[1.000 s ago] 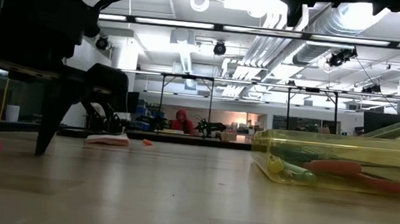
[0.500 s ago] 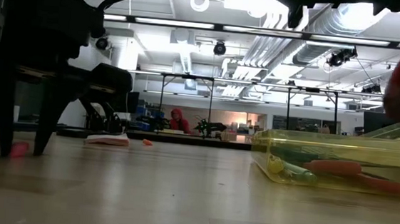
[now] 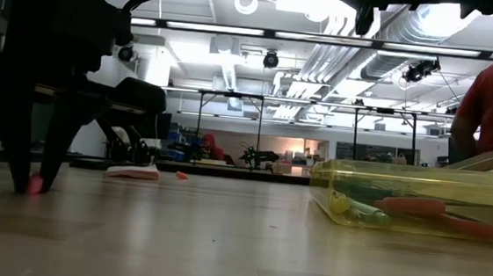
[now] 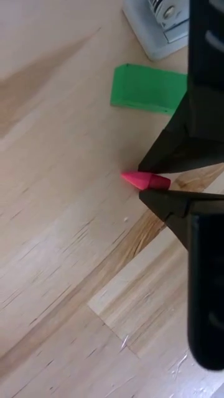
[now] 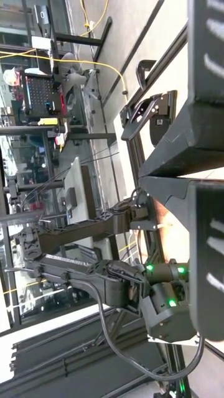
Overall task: Pack school essentials
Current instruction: Put the pink eraser into the supply box
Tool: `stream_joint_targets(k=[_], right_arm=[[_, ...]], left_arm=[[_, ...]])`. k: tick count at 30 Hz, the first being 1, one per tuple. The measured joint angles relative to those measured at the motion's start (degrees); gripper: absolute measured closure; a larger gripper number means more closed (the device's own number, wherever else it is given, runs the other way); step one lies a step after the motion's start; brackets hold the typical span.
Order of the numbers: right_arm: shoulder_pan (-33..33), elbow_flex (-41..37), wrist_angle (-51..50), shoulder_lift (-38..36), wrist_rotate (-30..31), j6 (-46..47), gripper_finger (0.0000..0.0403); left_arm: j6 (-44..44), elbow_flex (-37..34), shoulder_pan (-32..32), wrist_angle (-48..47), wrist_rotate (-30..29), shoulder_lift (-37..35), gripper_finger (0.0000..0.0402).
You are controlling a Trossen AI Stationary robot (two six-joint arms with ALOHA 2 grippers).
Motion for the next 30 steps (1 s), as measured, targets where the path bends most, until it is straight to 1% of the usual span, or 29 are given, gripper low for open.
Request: stream_joint_targets(k=[4,8,12,14,17,20,23,27,30], right_arm=[[0.0,0.0,0.0,0.0,0.0,0.0,0.0402],[0.0,0.0,-0.4,0.0,0.0,0.0,0.0402],[0.0,0.0,-1.3,0.0,0.0,0.0,0.0402],[0.0,0.0,-1.6,0.0,0.0,0.0,0.0402],[0.0,0.0,-1.6,0.2,0.0,0.0,0.0402],[0.0,0.0,-1.7,0.2,0.0,0.0,0.0402],[0.0,0.0,-1.7,0.2,0.0,0.0,0.0402],[0.0,0.0,-1.8,0.2,0.0,0.0,0.0402],[0.0,0.0,-1.7,0.2,0.0,0.0,0.0402]], left_arm=[[-0.5,0.0,0.2,-0.8,0.7,-1.1,0.0366],[-0.8,0.7,2.4,-6.8,3.3,-5.7,0.0367],[-1.1,0.7,7.4,-13.6,3.2,-14.1,0.0367],[-1.2,0.7,10.6,-15.2,2.6,-19.7,0.0367],[-2.9,0.7,15.8,-14.5,-0.7,-28.5,0.0367],[-6.4,0.8,21.0,-9.5,-3.0,-36.7,0.0367],[-10.8,0.8,25.9,-1.8,-2.9,-43.5,0.0367],[-16.2,-0.6,30.4,9.5,-2.6,-49.7,0.0367],[-21.2,-5.0,32.1,18.8,-2.4,-53.2,0.0367]])
